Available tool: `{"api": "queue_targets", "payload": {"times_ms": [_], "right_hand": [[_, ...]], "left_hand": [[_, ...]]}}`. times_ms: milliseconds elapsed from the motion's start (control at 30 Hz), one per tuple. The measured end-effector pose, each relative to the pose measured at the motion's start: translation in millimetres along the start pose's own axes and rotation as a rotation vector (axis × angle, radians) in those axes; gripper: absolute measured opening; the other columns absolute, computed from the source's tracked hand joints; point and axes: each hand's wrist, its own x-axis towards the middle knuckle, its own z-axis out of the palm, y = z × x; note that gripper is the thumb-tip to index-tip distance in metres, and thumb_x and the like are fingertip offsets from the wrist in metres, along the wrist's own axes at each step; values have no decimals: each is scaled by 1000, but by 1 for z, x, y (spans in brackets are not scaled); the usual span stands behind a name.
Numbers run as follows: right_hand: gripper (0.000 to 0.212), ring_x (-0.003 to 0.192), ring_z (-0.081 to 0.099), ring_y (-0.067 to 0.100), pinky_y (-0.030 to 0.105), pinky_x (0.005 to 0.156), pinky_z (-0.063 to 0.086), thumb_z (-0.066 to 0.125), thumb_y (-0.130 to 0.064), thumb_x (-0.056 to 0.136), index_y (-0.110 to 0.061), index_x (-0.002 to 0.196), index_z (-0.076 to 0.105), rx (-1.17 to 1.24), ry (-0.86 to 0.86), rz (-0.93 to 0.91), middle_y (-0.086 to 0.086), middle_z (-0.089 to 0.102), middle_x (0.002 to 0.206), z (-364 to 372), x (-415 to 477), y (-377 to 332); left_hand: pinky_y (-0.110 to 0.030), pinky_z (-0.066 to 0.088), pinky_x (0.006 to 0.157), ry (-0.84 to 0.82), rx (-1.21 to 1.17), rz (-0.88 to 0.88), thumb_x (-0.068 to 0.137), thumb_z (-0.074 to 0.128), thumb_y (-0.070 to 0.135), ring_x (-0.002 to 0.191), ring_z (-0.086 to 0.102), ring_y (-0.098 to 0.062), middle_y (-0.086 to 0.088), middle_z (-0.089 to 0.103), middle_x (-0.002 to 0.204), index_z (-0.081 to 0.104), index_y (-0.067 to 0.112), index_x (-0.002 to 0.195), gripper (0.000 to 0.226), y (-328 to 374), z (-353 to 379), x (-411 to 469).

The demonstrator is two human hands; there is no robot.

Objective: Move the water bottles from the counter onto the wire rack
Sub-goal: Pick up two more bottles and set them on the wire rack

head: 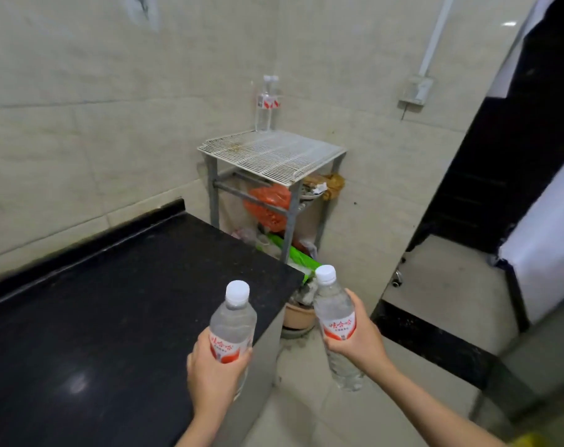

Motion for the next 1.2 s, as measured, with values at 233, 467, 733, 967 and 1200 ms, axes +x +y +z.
{"api": "queue_targets", "payload": {"times_ms": [233,467,733,967,1200], "right_hand": [[83,103,60,18,28,84,44,78,-14,62,-30,131,35,21,98,83,-10,59,104,-34,44,38],[101,101,60,11,29,86,47,71,-51,41,-33,133,32,68,109,21,-15,60,108,-101,143,60],[89,101,59,11,32,89,48,71,-44,43,-49,121,28,167,107,-140,-26,54,105,-166,271,82],[83,94,55,14,27,82,39,82,-10,56,-28,120,31,356,244,-249,-13,52,101,-184,373,50],[87,96,50,13,30,88,43,80,0,60,-10,130,29,409,285,-387,-12,46,100,-162,498,-17]], "left_hand": [[-46,49,83,-101,50,25,54,82,28,97,58,-34,-10,66,103,54,21,110,63,19,70,32],[-45,49,81,-138,76,165,55,81,28,99,57,-30,-5,65,100,52,24,104,57,85,172,82],[-31,42,77,-80,-104,209,61,81,12,88,58,-24,4,60,87,49,27,96,51,180,272,122],[-33,47,81,24,-174,307,57,84,7,89,61,-15,11,63,91,54,29,99,56,231,287,171],[-15,43,74,184,-310,453,57,83,5,77,54,23,22,58,90,48,46,89,62,293,292,273]]}}
